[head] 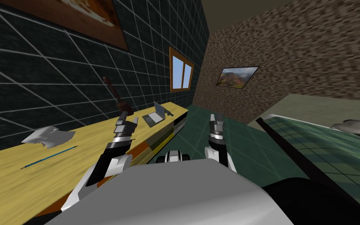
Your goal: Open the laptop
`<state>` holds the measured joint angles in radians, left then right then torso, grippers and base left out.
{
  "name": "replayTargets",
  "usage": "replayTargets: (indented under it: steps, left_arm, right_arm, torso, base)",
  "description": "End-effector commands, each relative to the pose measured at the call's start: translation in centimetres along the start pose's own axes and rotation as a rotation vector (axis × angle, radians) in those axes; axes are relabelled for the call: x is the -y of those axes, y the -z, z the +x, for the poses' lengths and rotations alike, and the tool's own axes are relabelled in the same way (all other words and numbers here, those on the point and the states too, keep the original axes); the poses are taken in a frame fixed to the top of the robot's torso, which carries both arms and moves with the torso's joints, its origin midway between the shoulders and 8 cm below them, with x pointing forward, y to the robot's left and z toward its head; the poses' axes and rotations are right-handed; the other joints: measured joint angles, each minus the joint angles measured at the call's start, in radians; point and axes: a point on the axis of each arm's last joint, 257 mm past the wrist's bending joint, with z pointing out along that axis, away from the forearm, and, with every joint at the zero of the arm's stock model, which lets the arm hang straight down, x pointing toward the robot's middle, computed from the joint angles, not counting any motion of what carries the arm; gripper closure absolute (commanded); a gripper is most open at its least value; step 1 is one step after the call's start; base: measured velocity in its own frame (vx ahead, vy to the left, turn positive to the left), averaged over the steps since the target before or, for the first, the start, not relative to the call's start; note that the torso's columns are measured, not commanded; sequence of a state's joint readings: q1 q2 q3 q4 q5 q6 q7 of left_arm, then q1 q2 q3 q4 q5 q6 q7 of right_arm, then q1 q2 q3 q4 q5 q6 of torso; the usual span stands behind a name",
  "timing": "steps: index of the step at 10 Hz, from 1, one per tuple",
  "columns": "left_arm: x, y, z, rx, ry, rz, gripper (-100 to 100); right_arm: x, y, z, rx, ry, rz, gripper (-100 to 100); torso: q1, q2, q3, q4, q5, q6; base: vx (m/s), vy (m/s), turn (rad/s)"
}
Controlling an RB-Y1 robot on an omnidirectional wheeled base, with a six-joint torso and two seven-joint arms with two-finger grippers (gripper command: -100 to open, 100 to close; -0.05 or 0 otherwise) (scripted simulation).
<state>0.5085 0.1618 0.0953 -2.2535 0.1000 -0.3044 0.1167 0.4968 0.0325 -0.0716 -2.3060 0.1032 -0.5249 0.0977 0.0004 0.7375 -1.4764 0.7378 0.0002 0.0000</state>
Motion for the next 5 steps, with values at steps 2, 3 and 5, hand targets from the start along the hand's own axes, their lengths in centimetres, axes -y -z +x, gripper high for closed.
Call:
replayTargets:
  steps: [2, 3, 5]
  left_arm:
    - [-1.5, 0.1, -2.2, 0.052, 0.087, -0.065, -100]
    - [-2.0, 0.1, -2.9, 0.069, 0.110, -0.083, -100]
    - [-3.0, 0.3, -4.3, 0.104, 0.152, -0.119, -100]
  right_arm:
    - [0.0, 0.0, 0.0, 0.000, 0.000, 0.000, 0]
    - [0.0, 0.0, 0.0, 0.000, 0.000, 0.000, 0]
    - [0.0, 0.0, 0.0, 0.000, 0.000, 0.000, 0]
  torso:
    - [-0.001, 0.000, 0.001, 0.000, 0.000, 0.000]
    - [0.001, 0.000, 0.000, 0.000, 0.000, 0.000]
    - [-0.001, -0.003, -0.001, -0.001, 0.000, 0.000]
  base:
    - [0.108, -0.212, 0.117]
    - [0.123, -0.201, 0.111]
    - [0.167, -0.223, 0.130]
